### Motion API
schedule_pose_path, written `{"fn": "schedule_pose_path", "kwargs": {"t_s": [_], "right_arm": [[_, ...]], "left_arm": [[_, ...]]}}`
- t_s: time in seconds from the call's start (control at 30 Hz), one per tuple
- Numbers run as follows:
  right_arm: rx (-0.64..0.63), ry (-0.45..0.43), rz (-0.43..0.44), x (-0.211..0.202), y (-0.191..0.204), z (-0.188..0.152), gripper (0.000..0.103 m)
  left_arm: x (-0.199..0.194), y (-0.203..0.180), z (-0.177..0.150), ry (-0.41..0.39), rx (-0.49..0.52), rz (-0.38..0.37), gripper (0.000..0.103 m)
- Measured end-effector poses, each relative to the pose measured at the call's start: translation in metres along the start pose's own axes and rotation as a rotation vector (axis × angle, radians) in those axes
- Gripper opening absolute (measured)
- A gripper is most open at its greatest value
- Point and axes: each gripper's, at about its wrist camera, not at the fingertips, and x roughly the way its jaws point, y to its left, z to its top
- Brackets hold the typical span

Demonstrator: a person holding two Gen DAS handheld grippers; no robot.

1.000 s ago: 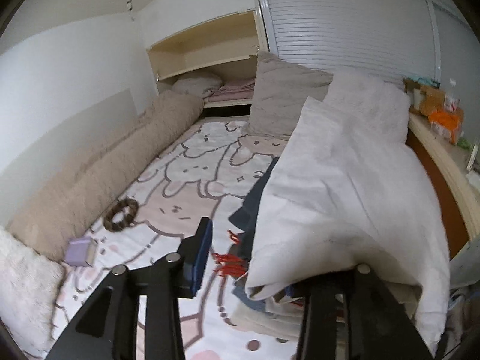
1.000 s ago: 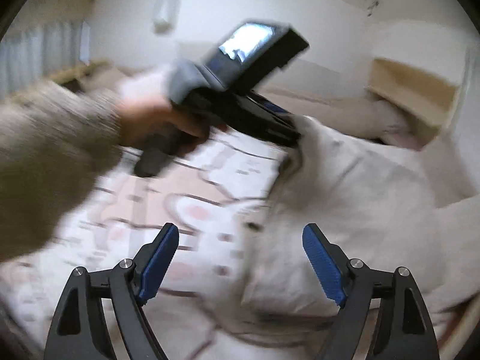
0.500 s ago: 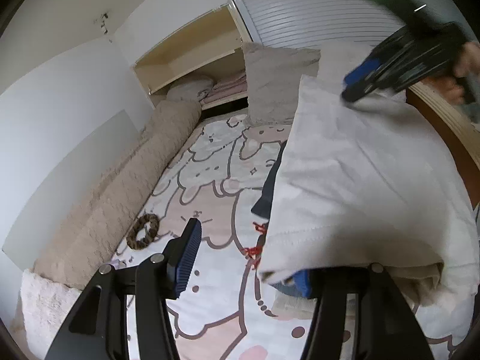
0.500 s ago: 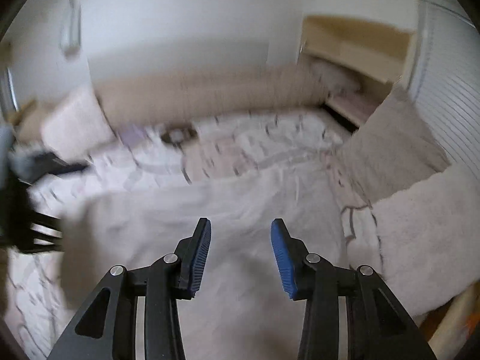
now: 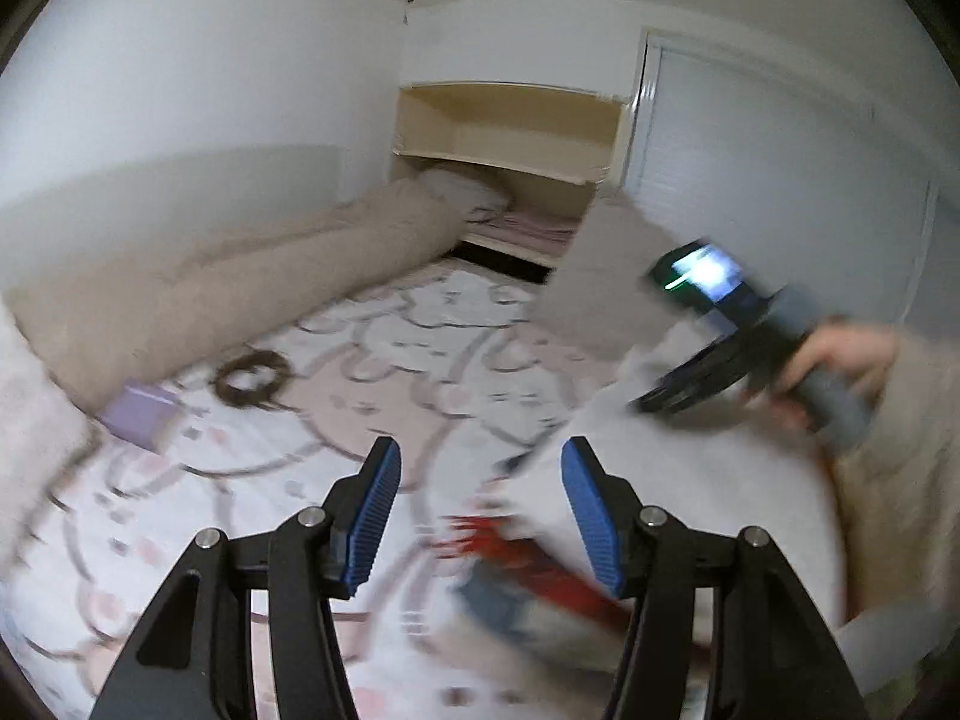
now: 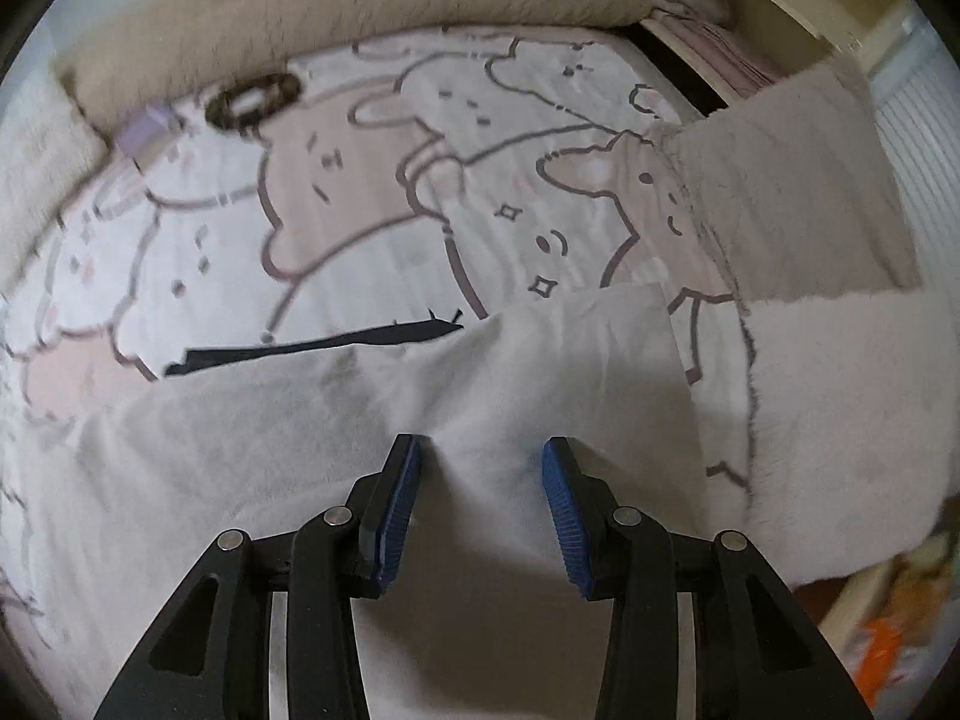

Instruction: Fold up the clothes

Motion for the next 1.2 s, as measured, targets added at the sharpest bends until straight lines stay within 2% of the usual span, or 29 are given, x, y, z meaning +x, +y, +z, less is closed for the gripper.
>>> {"fn": "schedule_pose_path", "kwargs": {"t_s": [0.1, 0.17, 0.23, 0.33, 0.47, 0.53, 0.67, 0.73, 0.87, 1.0, 1.07, 1.2], "right_arm": [[-0.002, -0.013, -0.034, 0.01, 0.007, 0.0, 0.043], [0.006, -0.032, -0.024, 0.008, 0.004, -0.003, 0.043], [0.014, -0.051, -0.011, 0.005, 0.0, -0.006, 0.043], [0.009, -0.095, 0.036, -0.01, -0.013, -0.013, 0.044], [0.018, -0.25, 0.132, -0.057, -0.04, -0.043, 0.044], [0.037, -0.34, 0.197, -0.085, -0.055, -0.073, 0.044], [0.079, -0.469, 0.251, -0.117, -0.073, -0.146, 0.044], [0.1, -0.493, 0.274, -0.116, -0.078, -0.181, 0.044], [0.141, -0.53, 0.271, -0.093, -0.085, -0.218, 0.044], [0.198, -0.488, 0.325, -0.048, -0.094, -0.226, 0.044], [0.236, -0.469, 0.355, -0.027, -0.098, -0.224, 0.044], [0.317, -0.523, 0.403, -0.022, -0.106, -0.224, 0.044]], "left_arm": [[0.019, -0.024, 0.003, 0.059, -0.076, -0.126, 0.057], [0.035, -0.041, 0.002, 0.095, -0.113, -0.207, 0.057], [0.054, -0.055, -0.001, 0.136, -0.106, -0.198, 0.057], [0.086, -0.064, -0.012, 0.231, -0.112, -0.141, 0.057], [0.104, -0.062, -0.026, 0.292, -0.105, -0.077, 0.054], [0.102, -0.063, -0.028, 0.287, -0.088, -0.063, 0.054], [0.086, -0.063, -0.029, 0.25, -0.103, -0.042, 0.054], [0.071, -0.066, -0.031, 0.216, -0.113, -0.043, 0.054], [0.038, -0.085, -0.047, 0.163, -0.11, -0.078, 0.054], [0.008, -0.111, -0.074, 0.136, -0.098, -0.126, 0.054], [0.006, -0.123, -0.093, 0.156, -0.08, -0.116, 0.054], [0.01, -0.132, -0.116, 0.202, -0.047, -0.07, 0.055]]}}
